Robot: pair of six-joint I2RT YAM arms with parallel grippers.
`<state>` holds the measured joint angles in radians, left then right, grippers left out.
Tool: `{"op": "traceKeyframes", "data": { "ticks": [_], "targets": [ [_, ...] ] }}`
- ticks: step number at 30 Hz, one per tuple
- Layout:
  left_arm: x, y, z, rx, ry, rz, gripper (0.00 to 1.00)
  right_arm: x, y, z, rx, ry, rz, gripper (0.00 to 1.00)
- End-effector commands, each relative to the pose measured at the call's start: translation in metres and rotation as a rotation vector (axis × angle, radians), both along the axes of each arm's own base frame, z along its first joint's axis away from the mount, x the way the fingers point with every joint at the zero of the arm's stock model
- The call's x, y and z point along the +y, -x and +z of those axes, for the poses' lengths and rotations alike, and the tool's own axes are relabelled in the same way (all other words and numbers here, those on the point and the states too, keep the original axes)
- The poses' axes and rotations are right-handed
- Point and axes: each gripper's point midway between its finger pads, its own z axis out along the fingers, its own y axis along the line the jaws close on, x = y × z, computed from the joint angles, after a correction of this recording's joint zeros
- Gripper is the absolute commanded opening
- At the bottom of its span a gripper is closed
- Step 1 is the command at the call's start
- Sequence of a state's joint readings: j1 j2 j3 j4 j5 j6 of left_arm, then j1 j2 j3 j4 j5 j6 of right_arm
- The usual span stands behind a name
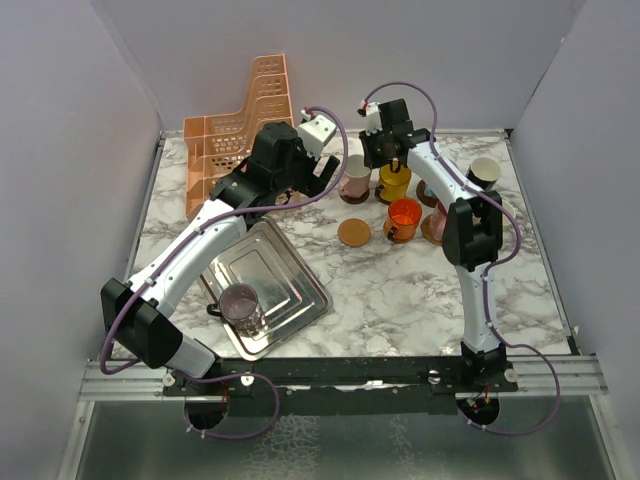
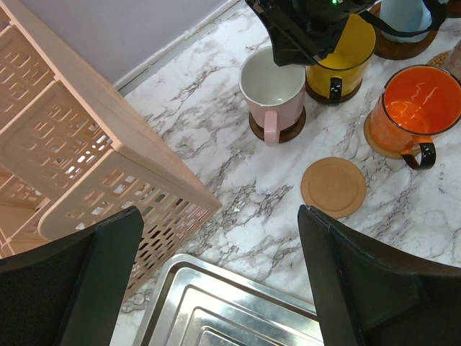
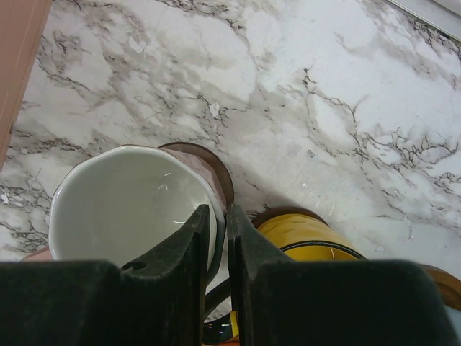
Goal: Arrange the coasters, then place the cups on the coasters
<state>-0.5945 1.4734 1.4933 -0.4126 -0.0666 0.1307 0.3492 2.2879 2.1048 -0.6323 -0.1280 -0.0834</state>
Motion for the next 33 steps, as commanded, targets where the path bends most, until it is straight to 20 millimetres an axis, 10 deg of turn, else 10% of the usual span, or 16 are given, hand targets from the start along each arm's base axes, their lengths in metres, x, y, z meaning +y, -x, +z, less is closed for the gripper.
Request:
{"op": "traceKeyframes", "data": {
  "ticks": [1,33],
  "targets": [
    [0.001,0.003,0.015,-0.032,0.021,-0.019,0.93,0.006,0.008,-0.011,0.052,-0.014,0.040,0.16],
    [0.003,0.002,0.012,-0.027,0.009,-0.022,0.93,-0.002,-0.003,0.010,-0.026,0.016,0.010,0.33]
  ]
}}
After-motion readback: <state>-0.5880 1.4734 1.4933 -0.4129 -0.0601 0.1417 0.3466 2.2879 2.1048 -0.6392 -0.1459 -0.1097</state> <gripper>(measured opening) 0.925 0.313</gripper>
